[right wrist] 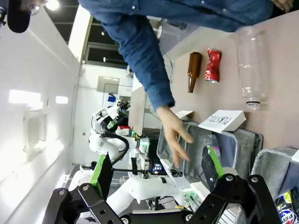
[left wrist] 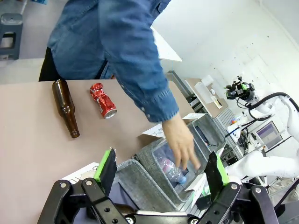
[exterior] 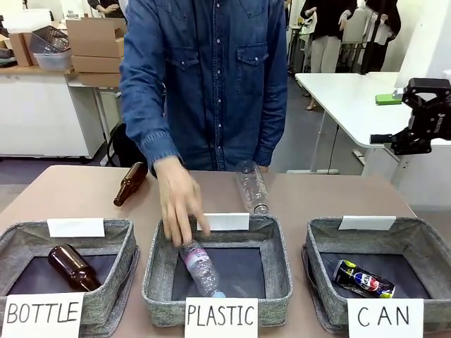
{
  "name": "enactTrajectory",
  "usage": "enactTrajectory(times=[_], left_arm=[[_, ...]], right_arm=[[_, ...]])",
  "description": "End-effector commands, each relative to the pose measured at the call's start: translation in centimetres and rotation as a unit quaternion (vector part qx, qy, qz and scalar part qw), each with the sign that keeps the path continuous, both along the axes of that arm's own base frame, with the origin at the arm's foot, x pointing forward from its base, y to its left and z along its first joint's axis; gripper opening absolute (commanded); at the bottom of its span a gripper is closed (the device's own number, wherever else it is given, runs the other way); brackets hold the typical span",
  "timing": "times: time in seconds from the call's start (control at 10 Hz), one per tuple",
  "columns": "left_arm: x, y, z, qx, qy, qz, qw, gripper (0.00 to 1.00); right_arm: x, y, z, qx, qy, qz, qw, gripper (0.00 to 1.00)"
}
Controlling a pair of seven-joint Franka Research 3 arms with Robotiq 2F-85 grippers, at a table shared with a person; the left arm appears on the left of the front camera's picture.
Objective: Sort the can waste into the basket.
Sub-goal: Pick up the can waste from the table and place it in the right Fabric basket.
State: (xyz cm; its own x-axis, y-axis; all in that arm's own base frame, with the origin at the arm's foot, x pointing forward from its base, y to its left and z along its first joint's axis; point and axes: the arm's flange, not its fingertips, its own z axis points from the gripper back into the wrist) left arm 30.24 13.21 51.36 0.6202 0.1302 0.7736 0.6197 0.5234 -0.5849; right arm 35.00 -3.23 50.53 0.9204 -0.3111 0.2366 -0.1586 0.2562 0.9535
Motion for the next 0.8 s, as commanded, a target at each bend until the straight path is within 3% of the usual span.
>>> enactTrajectory(times=[0.0,0.7], left_arm=[[0.09,-0.1,0.08,-0.006,-0.015,-0.003,1.0,1.0],[0.09,-0.1,0.08,-0.006,-0.015,-0.003,1.0,1.0]], right_arm=[[0.02,-0.15,0.3,-0.005,0.0,0.007,1.0,1.0],[0.02,-0.15,0.3,-0.005,0.0,0.007,1.0,1.0]])
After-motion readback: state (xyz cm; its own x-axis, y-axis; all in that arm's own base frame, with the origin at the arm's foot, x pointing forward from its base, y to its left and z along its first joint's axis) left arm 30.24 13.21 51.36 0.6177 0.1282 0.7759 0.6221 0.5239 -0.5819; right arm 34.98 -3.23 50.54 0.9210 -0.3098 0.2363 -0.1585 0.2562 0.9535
